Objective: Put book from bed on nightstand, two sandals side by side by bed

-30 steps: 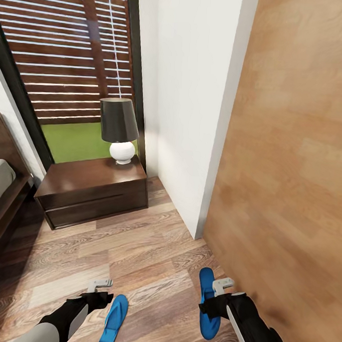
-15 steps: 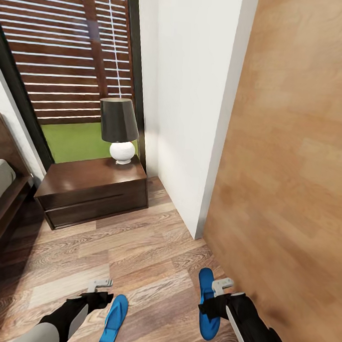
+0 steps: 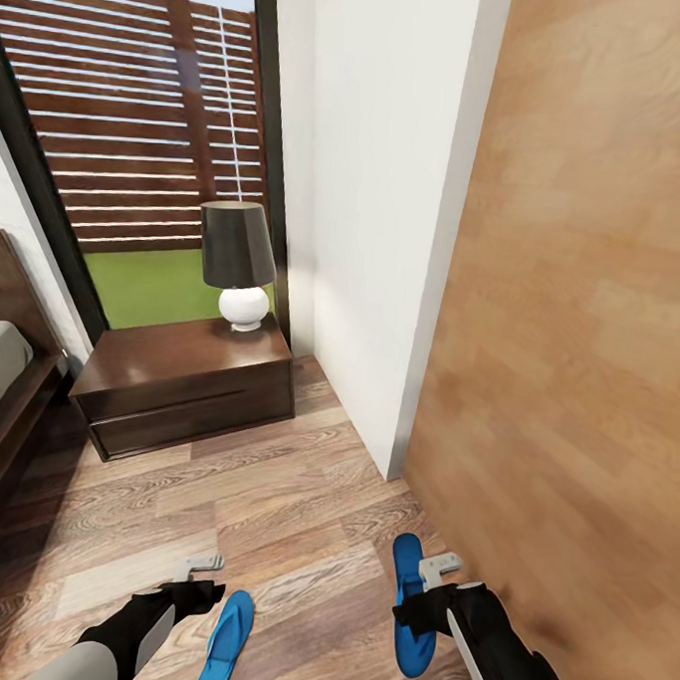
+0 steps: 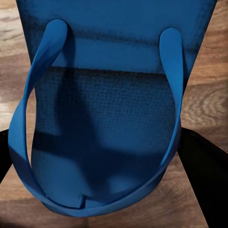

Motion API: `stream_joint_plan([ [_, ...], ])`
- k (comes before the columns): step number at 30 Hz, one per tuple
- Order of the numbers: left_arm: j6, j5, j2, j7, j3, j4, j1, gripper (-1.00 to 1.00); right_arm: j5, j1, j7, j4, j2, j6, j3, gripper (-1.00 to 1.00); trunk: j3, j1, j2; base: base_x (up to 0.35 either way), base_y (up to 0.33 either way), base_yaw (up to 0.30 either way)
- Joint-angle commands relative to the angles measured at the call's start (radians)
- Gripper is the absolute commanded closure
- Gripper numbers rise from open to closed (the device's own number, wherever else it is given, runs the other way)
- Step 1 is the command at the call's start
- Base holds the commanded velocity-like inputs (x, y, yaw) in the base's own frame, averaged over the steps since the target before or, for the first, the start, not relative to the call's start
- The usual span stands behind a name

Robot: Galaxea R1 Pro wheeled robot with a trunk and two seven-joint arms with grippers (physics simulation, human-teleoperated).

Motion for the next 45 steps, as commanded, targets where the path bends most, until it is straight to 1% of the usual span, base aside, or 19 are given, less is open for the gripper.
stream_joint_plan([
  [1,0.006,-0.006,0.000,-0.006,0.008,-0.002,0.000,-1.00,0.008,-0.001,0.005,-0.001,-0.001,0.004,0.002,1.00,-0.001,0.000,0.000,0.000,0.000,0.000],
  [7,0.006,-0.007,0.000,-0.006,0.008,-0.002,0.000,-1.00,0.008,-0.001,0.005,-0.001,-0.001,0.004,0.002,1.00,-0.001,0.000,0.000,0.000,0.000,0.000],
  [11,0.009,-0.008,-0.001,-0.007,0.008,0.000,0.000,-1.00,0.007,-0.001,0.005,0.000,-0.001,0.004,0.002,1.00,0.015,-0.002,0.001,0.000,0.000,0.000],
  [22,0.023,-0.012,-0.002,-0.004,0.008,0.005,0.000,-1.00,0.006,-0.001,0.005,0.001,0.000,0.004,0.003,1.00,0.015,-0.002,0.001,0.000,0.000,0.000],
  [32,0.086,-0.012,-0.004,-0.006,0.008,0.007,0.000,-1.00,0.006,-0.001,0.005,0.002,0.000,0.002,0.004,1.00,0.015,-0.002,0.001,0.000,0.000,0.000],
  [37,0.102,-0.012,-0.003,-0.006,0.009,0.008,0.000,-1.00,0.006,-0.001,0.005,0.002,0.001,0.002,0.004,1.00,0.034,-0.004,0.002,0.000,0.000,0.000],
  [45,0.106,-0.012,-0.004,-0.007,0.010,0.008,0.000,-1.00,0.006,-0.001,0.005,0.002,0.001,0.001,0.004,1.00,0.059,-0.035,0.058,0.000,0.000,0.000],
])
